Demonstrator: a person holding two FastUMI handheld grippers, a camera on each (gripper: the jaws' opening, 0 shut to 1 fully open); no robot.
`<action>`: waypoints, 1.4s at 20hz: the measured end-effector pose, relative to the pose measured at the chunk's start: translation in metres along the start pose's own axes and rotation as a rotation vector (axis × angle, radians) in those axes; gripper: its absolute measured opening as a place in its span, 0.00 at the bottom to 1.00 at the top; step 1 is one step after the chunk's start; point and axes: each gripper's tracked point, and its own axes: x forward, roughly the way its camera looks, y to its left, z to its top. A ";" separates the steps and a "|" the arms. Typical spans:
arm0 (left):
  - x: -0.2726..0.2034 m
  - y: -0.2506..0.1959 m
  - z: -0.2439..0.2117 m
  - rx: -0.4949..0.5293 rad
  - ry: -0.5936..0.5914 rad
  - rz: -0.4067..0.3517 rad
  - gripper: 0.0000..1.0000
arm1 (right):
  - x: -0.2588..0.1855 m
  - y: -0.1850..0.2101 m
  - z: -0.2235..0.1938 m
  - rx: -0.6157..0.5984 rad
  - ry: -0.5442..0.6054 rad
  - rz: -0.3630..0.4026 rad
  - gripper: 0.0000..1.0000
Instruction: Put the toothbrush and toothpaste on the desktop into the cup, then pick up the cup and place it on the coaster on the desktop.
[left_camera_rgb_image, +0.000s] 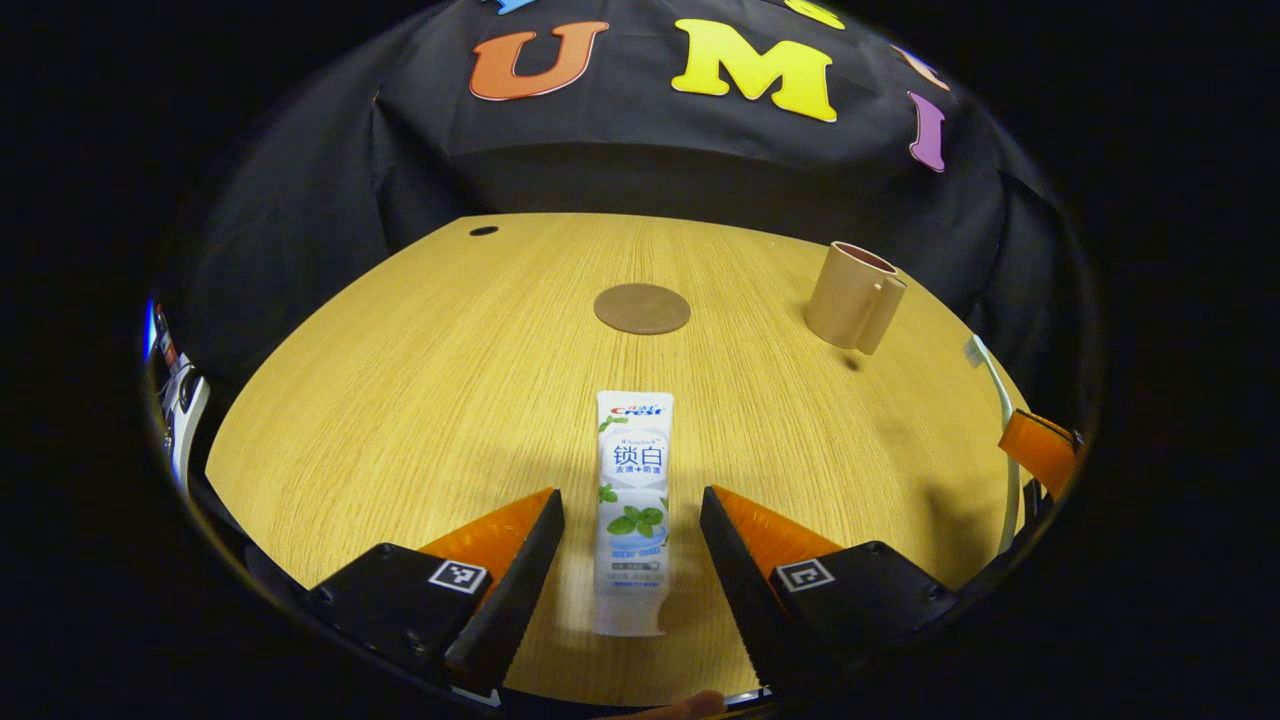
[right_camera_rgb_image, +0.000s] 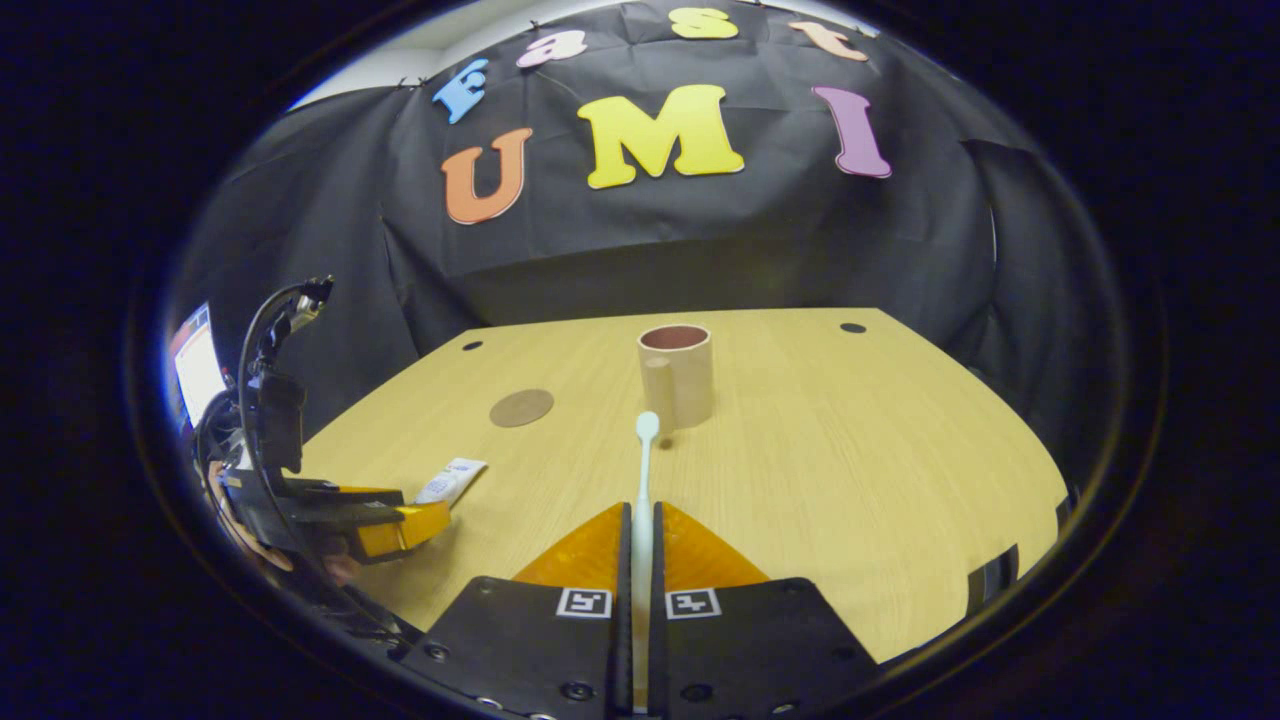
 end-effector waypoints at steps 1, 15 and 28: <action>0.001 0.001 -0.001 0.007 0.008 0.003 0.88 | 0.000 -0.001 0.002 0.010 -0.004 0.003 0.04; 0.003 0.011 0.019 0.006 -0.063 0.048 0.42 | -0.003 -0.019 0.040 0.029 -0.095 -0.003 0.04; -0.025 -0.019 0.137 0.042 -0.415 -0.004 0.42 | 0.049 -0.017 0.162 -0.018 -0.254 0.050 0.05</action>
